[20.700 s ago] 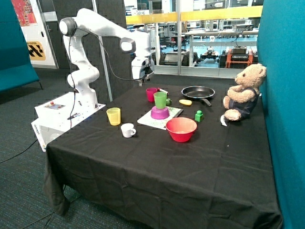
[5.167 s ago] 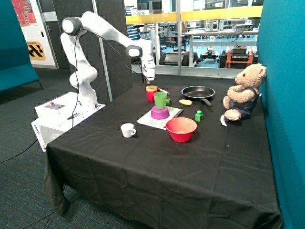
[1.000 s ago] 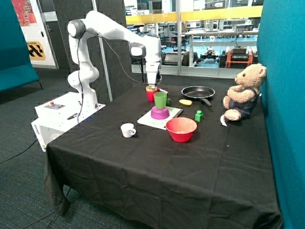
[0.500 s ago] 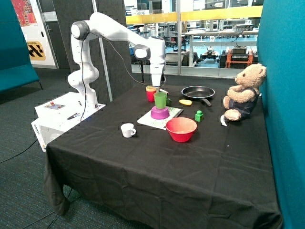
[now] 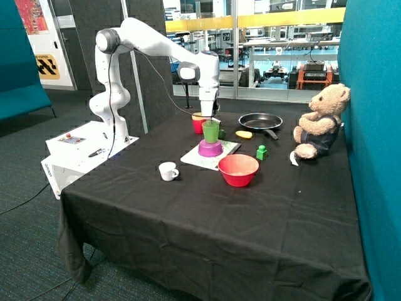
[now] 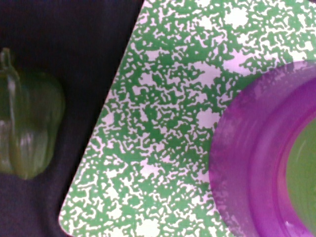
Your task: Stack the cups
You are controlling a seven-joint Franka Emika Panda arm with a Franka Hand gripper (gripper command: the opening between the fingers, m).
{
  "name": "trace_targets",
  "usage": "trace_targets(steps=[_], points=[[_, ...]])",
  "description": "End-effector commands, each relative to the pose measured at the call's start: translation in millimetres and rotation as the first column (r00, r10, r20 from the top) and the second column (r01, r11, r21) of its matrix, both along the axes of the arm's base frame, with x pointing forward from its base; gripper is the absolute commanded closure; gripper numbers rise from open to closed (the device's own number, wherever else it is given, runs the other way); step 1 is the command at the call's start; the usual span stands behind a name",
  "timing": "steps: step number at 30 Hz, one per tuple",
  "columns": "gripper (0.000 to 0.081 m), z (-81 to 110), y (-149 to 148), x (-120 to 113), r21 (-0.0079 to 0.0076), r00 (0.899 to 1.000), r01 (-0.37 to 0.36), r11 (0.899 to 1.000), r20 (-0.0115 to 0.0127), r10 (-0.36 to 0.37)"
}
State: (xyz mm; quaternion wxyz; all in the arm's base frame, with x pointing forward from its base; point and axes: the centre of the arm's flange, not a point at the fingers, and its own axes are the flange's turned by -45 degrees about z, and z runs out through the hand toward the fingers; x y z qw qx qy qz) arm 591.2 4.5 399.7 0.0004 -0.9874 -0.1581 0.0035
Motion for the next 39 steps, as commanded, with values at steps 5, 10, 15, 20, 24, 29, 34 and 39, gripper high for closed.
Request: trace_targets(steps=[5,10,15,20,24,29,34,39], points=[[0.0427,-12.2,-5,2,0.0004,1.0,0.024,1.0,0.007,-0.024],[0.0597,-11.3,-4,4,0.0004,1.0,0.029,1.0,0.007,-0.029],[0.0798,-10.4,-2,5,0.0004,0.999,0.037,0.999,0.007,-0.037],[0.0808,-10.0,-1,6,0.0004,0.999,0.044,0.999,0.007,-0.044],[0.0808,-9.3,-1,7,0.0004,0.999,0.048,0.999,0.007,-0.048],[0.0808,-9.0,-3,9,0.0004,0.999,0.052,0.999,0.007,-0.052],[0.0808,-9.8,-5,11,0.0004,0.998,0.054,0.999,0.007,-0.054],[0.0808,-11.4,-8,10,0.0004,0.998,0.056,0.998,0.007,-0.056]])
